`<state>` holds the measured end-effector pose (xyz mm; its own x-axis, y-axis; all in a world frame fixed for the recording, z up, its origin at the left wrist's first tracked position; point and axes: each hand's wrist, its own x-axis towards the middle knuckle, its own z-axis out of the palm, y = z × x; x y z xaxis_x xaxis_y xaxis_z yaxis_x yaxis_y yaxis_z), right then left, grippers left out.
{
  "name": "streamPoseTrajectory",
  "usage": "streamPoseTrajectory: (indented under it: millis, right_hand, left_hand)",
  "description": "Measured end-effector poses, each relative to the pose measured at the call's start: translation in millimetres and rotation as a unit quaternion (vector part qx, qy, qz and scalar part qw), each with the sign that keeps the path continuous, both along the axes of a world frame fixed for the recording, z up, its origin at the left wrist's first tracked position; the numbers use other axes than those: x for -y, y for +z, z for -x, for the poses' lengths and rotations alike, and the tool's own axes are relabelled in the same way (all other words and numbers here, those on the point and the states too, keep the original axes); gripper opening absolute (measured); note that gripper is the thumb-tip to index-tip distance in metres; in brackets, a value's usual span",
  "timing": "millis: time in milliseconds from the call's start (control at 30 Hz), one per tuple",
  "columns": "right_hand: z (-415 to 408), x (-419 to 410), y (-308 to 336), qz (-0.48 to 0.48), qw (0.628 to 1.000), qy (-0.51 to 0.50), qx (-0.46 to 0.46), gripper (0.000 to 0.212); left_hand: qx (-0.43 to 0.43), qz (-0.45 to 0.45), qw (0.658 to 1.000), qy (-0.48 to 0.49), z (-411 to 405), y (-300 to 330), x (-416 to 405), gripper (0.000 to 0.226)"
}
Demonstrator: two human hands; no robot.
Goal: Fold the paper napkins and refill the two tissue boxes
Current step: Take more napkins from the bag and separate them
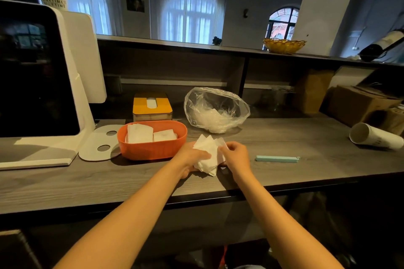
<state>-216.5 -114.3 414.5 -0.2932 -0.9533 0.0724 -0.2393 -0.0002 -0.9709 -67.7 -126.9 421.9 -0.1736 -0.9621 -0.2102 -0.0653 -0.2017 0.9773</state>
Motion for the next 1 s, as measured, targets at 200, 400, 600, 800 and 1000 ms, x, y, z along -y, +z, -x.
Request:
streamPoseTrajectory:
  millis: [200,400,600,800,1000]
  right_hand:
    - [18.8,3.2,39.2,0.086,0.989,0.103,-0.065,0.035]
    - [14.0,5.7,53.5,0.063,0.967,0.202,-0.142,0.015]
    - [4.2,6.0,57.3,0.065,0.989,0.128,-0.042,0.014]
    - [6.4,8.7,69.4,0.057,0.991,0.11,-0.049,0.014]
    - [0.8,10.6,69.5,0.064,0.975,0.152,-0.149,0.031]
  left_hand:
    - [0.118,0.184,0.97,-0.106,-18.5,15.6,-8.2,0.047]
    - [0.137,0.192,0.96,-0.153,-30.4,29.5,-10.8,0.033]
    - [-0.035,0.084,0.994,-0.068,-32.9,19.5,-15.4,0.038]
    - [-0.137,0.022,0.989,-0.055,-29.1,11.3,-17.1,0.037]
    - [-0.165,0.003,0.985,-0.043,-19.4,8.3,-14.6,0.036]
